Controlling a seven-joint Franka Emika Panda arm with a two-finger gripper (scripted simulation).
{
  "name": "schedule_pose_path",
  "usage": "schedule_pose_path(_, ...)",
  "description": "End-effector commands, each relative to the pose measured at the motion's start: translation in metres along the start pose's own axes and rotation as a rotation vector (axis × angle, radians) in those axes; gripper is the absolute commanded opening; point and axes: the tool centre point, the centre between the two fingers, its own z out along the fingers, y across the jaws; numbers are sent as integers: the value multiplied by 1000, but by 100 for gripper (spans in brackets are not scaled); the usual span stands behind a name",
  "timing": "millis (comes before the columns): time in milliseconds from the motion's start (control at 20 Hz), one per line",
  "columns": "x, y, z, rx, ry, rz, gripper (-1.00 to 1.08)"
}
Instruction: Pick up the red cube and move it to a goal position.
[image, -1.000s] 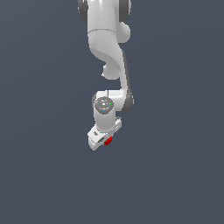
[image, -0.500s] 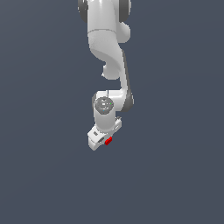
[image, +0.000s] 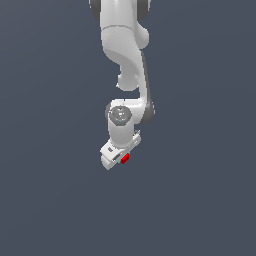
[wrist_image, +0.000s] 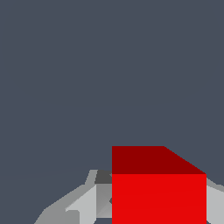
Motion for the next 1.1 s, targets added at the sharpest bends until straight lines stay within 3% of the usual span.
schedule_pose_path(0, 2, -3, -13, -1, 1, 0, -100)
schedule_pose_path(400, 9, -21, -82, -2, 0, -1, -100)
schedule_pose_path(1050, 28, -61, -236, -2, 1, -2, -100)
